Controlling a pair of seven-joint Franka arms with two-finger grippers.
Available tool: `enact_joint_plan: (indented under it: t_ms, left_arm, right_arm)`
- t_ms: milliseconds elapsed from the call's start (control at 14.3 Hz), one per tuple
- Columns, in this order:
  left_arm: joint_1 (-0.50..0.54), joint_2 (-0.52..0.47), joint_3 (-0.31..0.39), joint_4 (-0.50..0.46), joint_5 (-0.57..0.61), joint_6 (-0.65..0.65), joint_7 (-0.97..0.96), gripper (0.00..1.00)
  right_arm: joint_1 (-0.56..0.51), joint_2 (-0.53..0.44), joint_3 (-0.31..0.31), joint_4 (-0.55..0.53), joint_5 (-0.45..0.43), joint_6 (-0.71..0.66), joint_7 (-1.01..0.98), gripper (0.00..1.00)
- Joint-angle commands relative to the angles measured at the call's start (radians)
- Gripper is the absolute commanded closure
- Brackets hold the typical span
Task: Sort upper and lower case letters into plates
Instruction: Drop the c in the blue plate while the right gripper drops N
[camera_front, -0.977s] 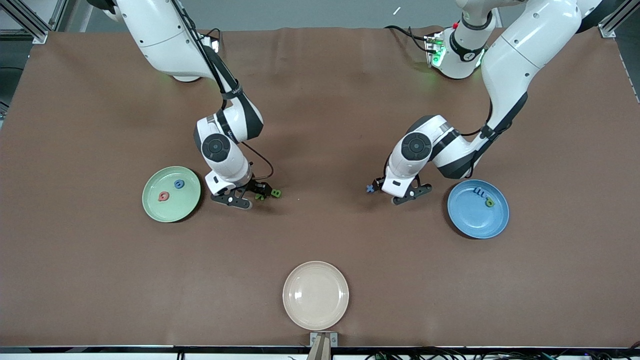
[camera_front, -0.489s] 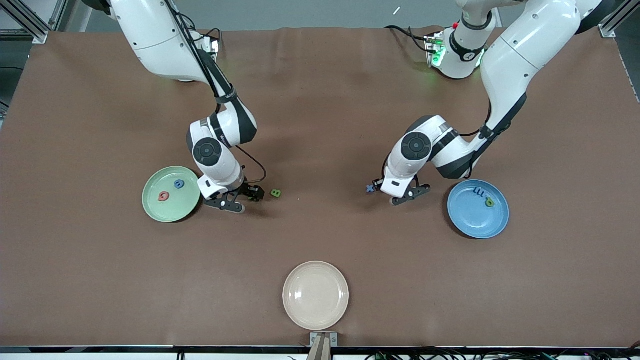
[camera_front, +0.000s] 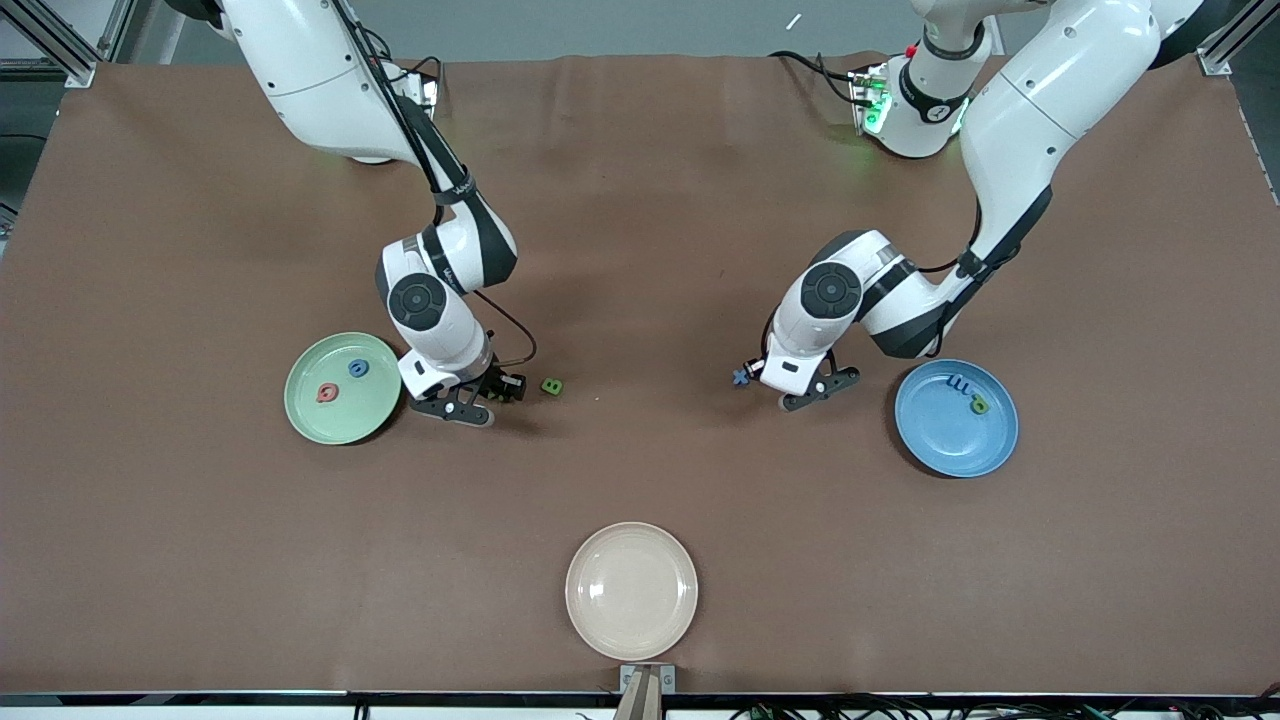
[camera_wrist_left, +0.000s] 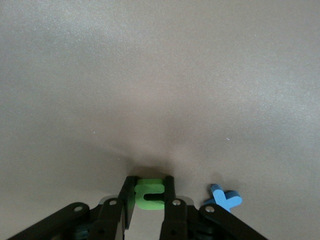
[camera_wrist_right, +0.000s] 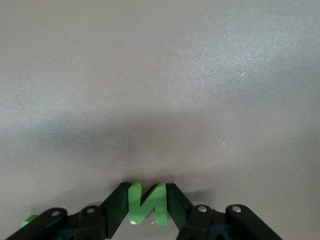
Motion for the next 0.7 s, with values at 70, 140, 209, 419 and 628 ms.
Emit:
enact_joint_plan:
  t_ms: [70,140,209,419,628]
  left_arm:
    - [0.006,-0.008,0.004,-0.001,0.026,-0.014,-0.023,0.85]
    - [0.011,-0.029,0.001,0.0,0.026,-0.017,-0.018,0.85]
    - [0.014,-0.052,0.0,0.0,0.026,-0.023,-0.009,0.85]
    - [0.041,-0.12,-0.008,0.022,0.009,-0.116,0.113,0.87]
    - [0.177,-0.129,-0.08,0.045,0.0,-0.176,0.303,0.88]
  right_arm:
    - [-0.013,0.0,0.005,-0.013,-0.002,-0.005,0.018,0.96]
    - [-0.016,-0.015,0.003,-0.014,-0.002,-0.02,0.011,1.0]
    - [-0.039,-0.047,0.003,-0.01,-0.002,-0.073,0.002,1.0]
    - [-0.151,-0.153,0.005,-0.005,-0.004,-0.248,-0.163,1.0]
    - [-0.272,-0.197,0.005,-0.002,-0.002,-0.322,-0.393,1.0]
